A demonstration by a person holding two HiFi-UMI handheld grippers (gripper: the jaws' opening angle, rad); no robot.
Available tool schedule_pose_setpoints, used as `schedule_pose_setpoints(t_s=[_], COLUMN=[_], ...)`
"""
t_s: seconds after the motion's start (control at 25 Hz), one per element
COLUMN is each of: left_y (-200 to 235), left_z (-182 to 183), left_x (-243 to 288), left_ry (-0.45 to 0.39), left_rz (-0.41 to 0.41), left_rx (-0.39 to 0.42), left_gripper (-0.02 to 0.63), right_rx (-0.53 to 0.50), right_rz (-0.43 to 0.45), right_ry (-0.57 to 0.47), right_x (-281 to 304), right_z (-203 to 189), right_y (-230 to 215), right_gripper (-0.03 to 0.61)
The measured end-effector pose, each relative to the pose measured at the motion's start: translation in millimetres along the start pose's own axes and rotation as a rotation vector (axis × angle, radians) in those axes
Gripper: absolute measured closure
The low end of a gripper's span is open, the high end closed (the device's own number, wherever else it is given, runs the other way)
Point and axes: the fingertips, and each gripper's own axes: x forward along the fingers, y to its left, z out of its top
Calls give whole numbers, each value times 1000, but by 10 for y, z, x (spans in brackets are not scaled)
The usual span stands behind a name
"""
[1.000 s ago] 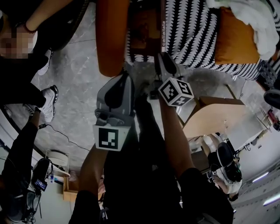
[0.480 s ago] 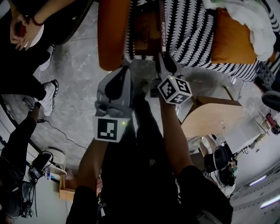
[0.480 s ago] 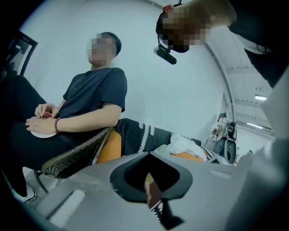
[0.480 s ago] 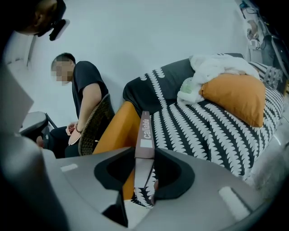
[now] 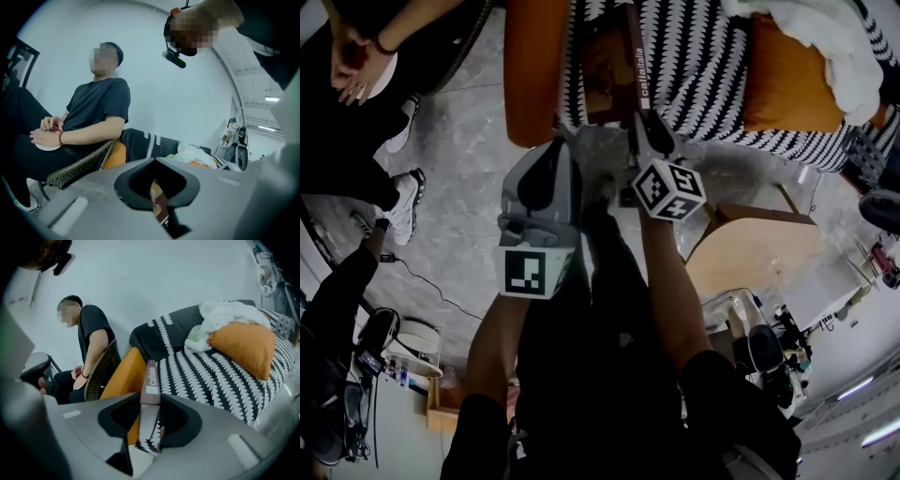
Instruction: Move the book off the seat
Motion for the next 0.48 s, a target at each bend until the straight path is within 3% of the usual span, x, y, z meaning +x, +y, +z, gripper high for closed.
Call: schedule_pose_setpoints(t_s=[0.48], left_y=[-222], left_z=[492], left_x=[-143], left_ry=[-33], left_rz=[10], left_rx=[20], left_gripper=[607], right_rx=[-56], right_rz=[7], right_ry=[29], right_x=[-372], right_z=[183], right_y=[166], right_gripper=[434])
